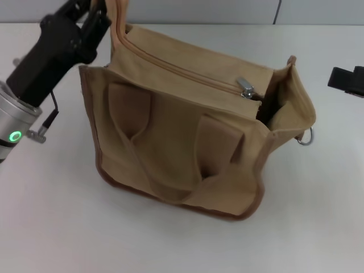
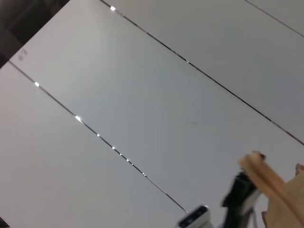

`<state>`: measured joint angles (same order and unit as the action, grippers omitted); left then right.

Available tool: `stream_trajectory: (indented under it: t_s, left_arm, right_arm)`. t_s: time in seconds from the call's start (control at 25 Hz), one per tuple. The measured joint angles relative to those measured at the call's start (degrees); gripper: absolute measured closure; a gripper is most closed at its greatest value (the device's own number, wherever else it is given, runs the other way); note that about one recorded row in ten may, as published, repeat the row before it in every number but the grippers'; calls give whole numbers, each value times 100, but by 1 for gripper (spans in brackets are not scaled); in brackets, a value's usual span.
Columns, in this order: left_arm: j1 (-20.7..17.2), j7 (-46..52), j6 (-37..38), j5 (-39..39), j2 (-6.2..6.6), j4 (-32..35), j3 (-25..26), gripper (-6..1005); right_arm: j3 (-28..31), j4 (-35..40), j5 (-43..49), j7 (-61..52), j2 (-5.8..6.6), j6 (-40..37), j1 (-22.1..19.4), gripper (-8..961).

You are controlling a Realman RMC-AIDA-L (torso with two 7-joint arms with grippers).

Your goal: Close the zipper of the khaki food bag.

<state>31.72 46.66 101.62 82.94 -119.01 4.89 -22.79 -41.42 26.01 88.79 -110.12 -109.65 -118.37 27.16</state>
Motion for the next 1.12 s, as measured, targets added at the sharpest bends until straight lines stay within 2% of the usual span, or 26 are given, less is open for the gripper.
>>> stream_trajectory:
  t_s: [0.16,0.24,0.36,0.44,0.56,0.68,0.72,0.76,0.88,0.92,0.96,1.0,1.12]
  left_arm:
    - [269,12,874,-26,13,29,89,744]
    - [318,22,954,-28,15,30,101,706]
    - [457,154,1069,-30,9,30,130,586]
    - [512,346,1080,-3,10,46,60,506]
    - [499,829,1090,30,22,275,-391,387]
    - [282,1346,1181,35,28,865,-1399,267]
    - [183,1465,1235,34,31,1100,-1771,254]
    - [-6,1635,1302,31,42,1486,-2364,242]
    - [-377,1840,1351,-3,57,2249,-3312,204]
    - [-622,1846,1356,-10,62,2662,-3723,204]
    - [-878,1780,1355,-10,67,3062,-4102,204]
    - [-1026,1704,1356,1,68,3262,-4325,204]
    - [-1365,1271,1332,33,113,3645,-5005,204]
  right_arm:
    - [-38,-2,51,341,-39,32,83,485]
    - [-42,-3,89,455,-49,73,91,417]
    - [-48,-3,107,611,-71,133,101,328]
    - [-48,-2,116,654,-73,135,103,328]
    - [-48,67,426,1299,-76,-11,84,328]
    - [-46,109,607,1894,-100,-218,35,328]
    - [-55,123,658,2241,-115,-369,-2,328]
    - [-121,137,717,2826,-148,-586,-82,328]
    - [-291,187,764,3328,-204,-674,-165,328]
    - [-409,225,791,3507,-242,-676,-197,328]
    - [-714,315,905,3937,-353,-672,-258,328]
    - [-714,315,905,3937,-353,-672,-258,328]
    - [-941,324,1248,4323,-515,-527,-212,328]
